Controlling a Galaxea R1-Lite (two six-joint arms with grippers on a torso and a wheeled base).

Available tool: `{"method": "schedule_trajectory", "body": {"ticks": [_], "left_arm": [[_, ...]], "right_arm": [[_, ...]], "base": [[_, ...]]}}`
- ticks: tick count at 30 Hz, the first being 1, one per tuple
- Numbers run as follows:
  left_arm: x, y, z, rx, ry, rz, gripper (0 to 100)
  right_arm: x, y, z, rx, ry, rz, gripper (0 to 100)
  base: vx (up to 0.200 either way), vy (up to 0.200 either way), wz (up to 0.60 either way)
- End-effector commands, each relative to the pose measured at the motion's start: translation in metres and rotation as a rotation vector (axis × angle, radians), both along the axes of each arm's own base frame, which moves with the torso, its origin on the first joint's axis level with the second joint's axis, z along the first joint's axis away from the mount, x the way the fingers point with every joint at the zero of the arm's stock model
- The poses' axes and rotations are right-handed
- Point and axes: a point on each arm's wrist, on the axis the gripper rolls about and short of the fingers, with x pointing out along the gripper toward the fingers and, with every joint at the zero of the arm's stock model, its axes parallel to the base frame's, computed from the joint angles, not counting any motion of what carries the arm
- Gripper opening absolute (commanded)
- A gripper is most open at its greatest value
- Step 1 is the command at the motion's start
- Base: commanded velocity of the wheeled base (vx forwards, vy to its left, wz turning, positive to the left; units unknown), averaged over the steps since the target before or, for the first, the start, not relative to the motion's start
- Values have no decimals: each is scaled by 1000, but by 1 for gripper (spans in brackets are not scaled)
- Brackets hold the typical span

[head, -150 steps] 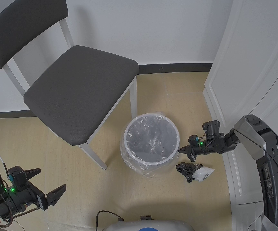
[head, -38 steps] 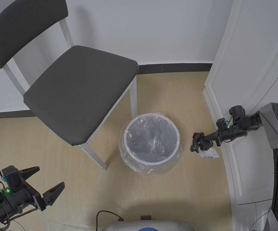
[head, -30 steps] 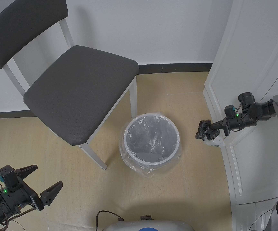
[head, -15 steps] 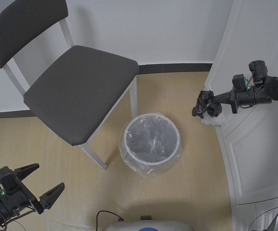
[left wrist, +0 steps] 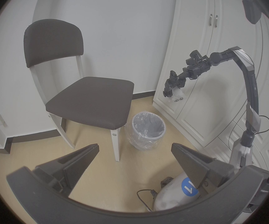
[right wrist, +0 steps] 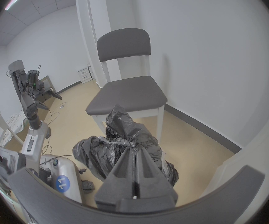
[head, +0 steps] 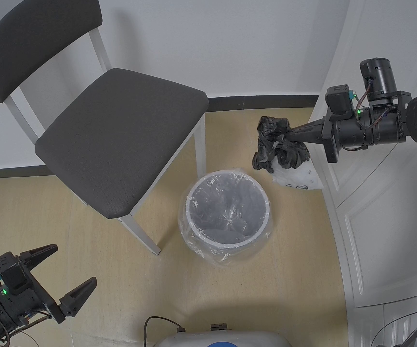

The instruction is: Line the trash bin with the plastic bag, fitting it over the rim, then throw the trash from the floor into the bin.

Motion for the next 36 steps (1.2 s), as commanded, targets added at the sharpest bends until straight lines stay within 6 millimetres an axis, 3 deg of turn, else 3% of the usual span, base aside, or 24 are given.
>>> {"method": "schedule_trajectory", "body": {"ticks": [1, 10, 18, 25, 36], "left_arm": [[0, 0, 0, 0, 0, 0, 100], [-1, 0, 1, -3, -9, -1, 100], [0, 0, 0, -1, -5, -1, 100], [0, 0, 2, -5, -13, 0, 100], [0, 0, 3, -6, -21, 3, 100]], "right_arm": [[-12, 15, -1, 23, 36, 23, 0], [-17, 18, -38, 244, 76, -49, 0], [-13, 41, -79, 459, 61, -73, 0], [-2, 60, -148, 589, 60, -44, 0], [25, 76, -220, 626, 125, -86, 0]], "base": [[0, 0, 0], [0, 0, 0], [0, 0, 0], [0, 0, 0], [0, 0, 0]]}}
